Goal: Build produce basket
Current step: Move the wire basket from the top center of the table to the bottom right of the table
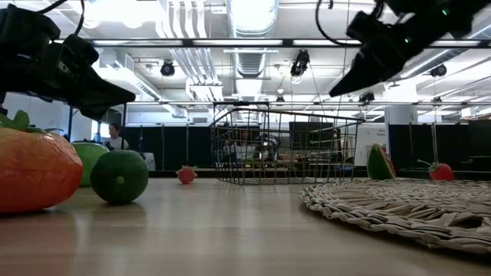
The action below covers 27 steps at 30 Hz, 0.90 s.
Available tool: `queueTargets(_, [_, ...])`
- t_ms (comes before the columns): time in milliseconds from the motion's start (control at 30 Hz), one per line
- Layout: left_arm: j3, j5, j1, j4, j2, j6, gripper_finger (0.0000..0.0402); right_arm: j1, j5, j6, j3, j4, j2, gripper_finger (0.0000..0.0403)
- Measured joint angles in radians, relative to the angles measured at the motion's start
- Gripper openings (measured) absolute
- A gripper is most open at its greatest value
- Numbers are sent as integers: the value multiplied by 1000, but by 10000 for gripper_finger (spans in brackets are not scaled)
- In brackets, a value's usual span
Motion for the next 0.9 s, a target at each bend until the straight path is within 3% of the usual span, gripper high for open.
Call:
queueTargets(133, [0, 0, 0, 0, 0, 0, 0, 0, -92, -82, 186, -194, 112, 141])
queueTargets(233, [0, 0, 0, 1, -1, 0, 0, -1, -105, -159, 292, -306, 209, 166])
queueTargets(433, [0, 0, 0, 0, 0, 0, 0, -19, -117, -265, 430, -394, 411, 184])
queueTargets(667, [0, 0, 0, 0, -1, 0, 0, -91, -133, -294, 549, -475, 593, 151])
queueTargets(900, [0, 0, 0, 0, -1, 0, 0, -128, -143, -333, 607, -530, 677, 66])
